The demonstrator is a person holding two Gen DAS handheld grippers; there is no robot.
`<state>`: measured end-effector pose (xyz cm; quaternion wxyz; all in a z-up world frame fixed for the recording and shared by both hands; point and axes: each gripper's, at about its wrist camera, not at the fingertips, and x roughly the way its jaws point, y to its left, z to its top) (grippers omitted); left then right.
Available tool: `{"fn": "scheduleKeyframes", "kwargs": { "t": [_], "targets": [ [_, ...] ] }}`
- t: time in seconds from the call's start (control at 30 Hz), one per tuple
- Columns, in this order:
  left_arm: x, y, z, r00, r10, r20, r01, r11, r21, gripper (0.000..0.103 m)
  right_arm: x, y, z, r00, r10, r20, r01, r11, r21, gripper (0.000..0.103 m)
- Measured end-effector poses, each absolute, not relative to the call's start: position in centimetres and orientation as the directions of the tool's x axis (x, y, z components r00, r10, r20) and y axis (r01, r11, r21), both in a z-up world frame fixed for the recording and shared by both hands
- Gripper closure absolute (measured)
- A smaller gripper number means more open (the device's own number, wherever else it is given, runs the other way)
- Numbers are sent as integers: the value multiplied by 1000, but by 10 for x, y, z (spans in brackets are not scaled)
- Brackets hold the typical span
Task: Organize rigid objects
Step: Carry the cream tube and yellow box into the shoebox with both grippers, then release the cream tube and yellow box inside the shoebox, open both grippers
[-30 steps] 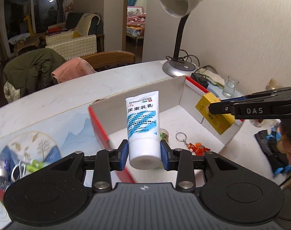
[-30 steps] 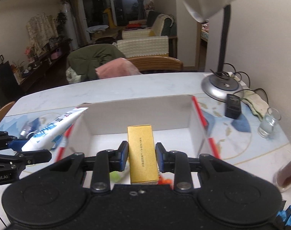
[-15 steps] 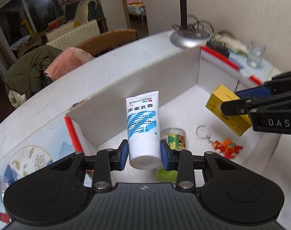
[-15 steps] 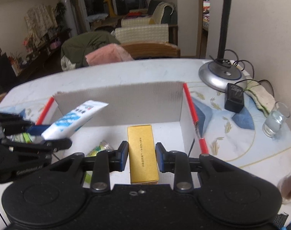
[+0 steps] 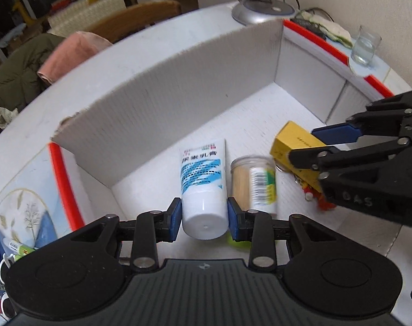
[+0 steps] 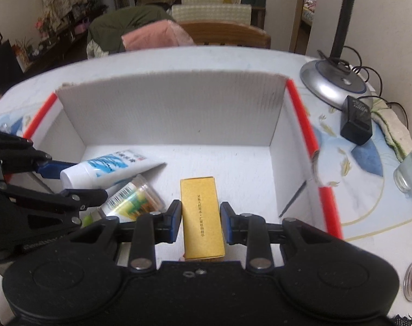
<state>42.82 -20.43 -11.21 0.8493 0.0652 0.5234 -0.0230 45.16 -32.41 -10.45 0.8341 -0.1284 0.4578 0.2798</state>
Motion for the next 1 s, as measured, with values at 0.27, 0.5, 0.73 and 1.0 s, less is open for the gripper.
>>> {"fn": "scheduleKeyframes", "kwargs": {
  "t": [0.27,0.5,0.73,1.0],
  "targets": [
    [433,-205,-122,379,8,-925,120,991,58,69,452,-317,-108,410,300,-861,-586,810,3,74],
    [428,-199,-116,400,-12,-916,99,995,30,67,449,-317,-103,427,283,-859,-573,819,-15,69],
    [414,-197,-99,456,-67,-888,106,994,-21,52,443,-326,-92,437,313,-843,-565,825,13,56],
    [391,-187,-74,531,-97,-842,88,994,-59,52,425,-331,-71,457,353,-816,-570,821,36,51]
  ]
}}
